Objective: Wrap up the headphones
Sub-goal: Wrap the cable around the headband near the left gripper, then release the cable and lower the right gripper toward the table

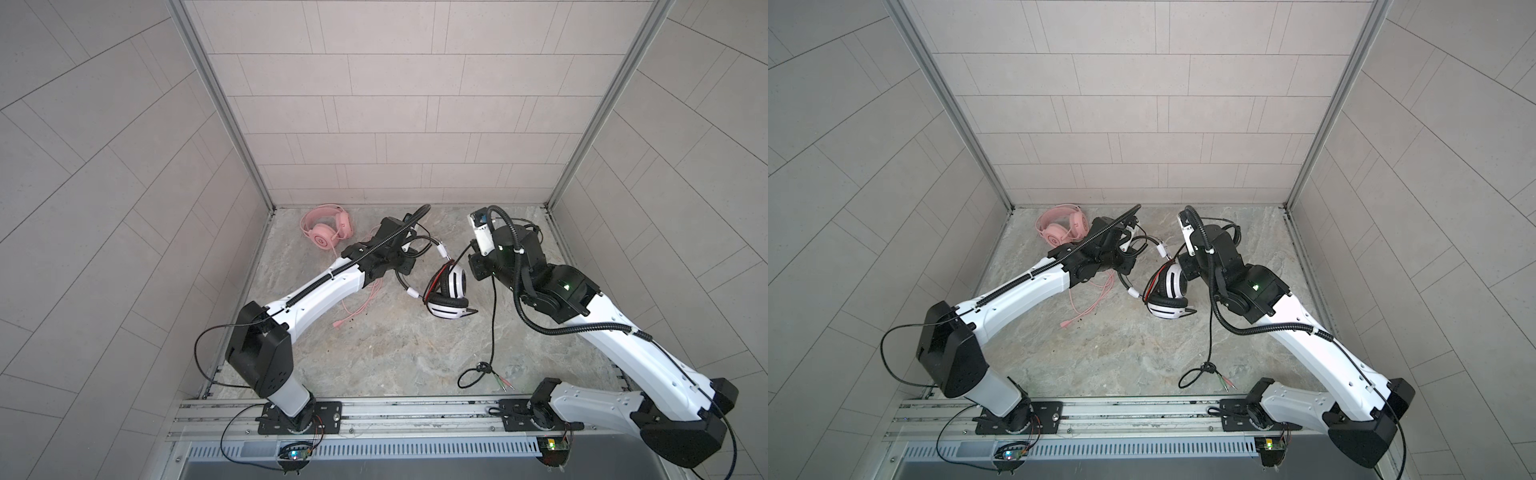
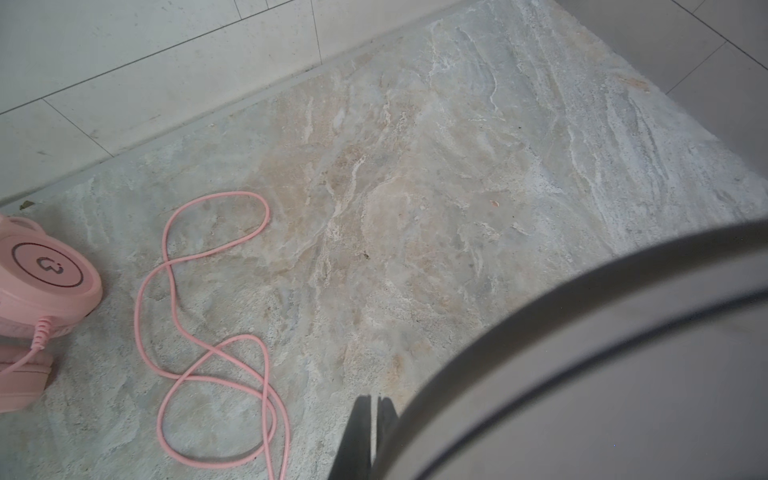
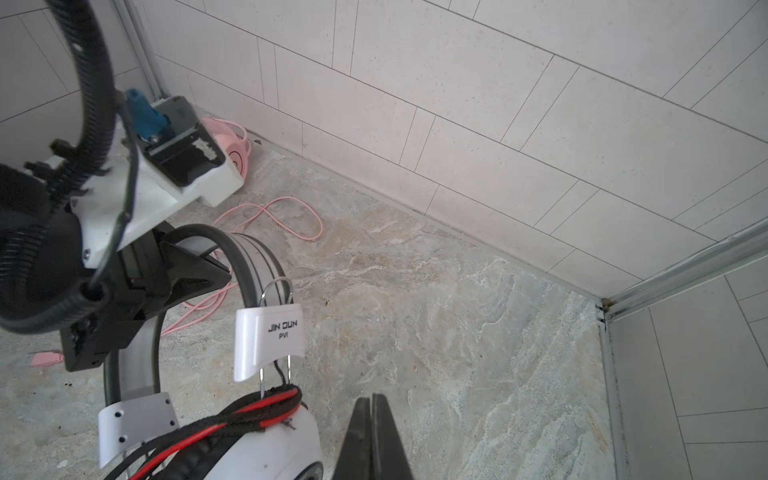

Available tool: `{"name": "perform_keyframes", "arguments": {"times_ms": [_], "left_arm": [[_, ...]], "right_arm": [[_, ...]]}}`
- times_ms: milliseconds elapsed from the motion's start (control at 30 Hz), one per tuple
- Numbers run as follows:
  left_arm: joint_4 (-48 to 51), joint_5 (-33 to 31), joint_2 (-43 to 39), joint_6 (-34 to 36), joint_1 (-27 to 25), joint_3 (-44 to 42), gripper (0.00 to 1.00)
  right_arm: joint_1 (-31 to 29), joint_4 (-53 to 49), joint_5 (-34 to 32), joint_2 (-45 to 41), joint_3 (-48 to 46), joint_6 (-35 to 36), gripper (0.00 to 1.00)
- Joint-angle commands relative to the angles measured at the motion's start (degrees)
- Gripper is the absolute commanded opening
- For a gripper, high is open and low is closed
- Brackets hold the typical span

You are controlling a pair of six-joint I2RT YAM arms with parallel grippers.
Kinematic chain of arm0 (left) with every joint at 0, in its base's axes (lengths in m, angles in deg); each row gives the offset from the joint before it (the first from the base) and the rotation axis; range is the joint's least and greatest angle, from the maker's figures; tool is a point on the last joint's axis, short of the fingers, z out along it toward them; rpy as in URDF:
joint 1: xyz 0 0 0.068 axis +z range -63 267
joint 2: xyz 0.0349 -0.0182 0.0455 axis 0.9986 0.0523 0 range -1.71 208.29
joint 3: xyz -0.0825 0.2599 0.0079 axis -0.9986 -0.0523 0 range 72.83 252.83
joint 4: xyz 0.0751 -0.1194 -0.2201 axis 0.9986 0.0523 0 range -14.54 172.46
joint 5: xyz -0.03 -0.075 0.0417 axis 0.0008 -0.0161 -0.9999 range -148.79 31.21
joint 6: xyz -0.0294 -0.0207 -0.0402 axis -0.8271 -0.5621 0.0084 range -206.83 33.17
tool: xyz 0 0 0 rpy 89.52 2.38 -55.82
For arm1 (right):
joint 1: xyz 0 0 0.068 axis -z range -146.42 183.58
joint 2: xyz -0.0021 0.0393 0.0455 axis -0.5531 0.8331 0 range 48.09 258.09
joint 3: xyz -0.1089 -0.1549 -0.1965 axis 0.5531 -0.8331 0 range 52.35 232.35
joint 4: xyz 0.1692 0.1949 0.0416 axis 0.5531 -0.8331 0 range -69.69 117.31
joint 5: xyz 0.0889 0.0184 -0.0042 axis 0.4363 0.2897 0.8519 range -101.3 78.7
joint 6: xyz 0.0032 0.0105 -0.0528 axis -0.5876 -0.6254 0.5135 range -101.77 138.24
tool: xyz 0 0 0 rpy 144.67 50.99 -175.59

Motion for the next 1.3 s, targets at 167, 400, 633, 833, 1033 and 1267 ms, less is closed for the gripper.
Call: {"name": "perform_keyframes", "arguments": {"times_ms": [167, 400, 633, 833, 1033, 1267], "left_arm": [[-4.2, 5.7, -1.6, -0.2, 0.3, 1.0, 0.00], [-9.1, 5.1, -5.4, -3.6, 0.3, -2.0, 0.00], [-6.7, 8.7, -4.7, -5.5, 0.4, -0.1, 0.00], [-6.5, 12.7, -3.7, -7.3, 0.5, 1.0, 0.00], [-8.8, 10.7, -5.5, -6.4, 1.0, -0.6, 0.00], [-13.0, 13.3, -7.6, -7.5, 1.8, -3.5, 0.00]], "right_arm": [[6.9, 3.8, 9.4, 2.9, 0.3, -3.7, 0.00], [10.4, 3.7, 16.3, 5.9, -1.3, -5.7, 0.00], [11.3, 4.8, 19.0, 8.2, -2.8, -6.4, 0.00], [12.1, 6.0, 20.6, 9.2, -6.4, -7.4, 0.00], [12.4, 9.9, 22.6, 7.7, -12.1, -8.6, 0.00], [12.8, 10.2, 24.5, 8.7, -13.0, -8.8, 0.05]]}}
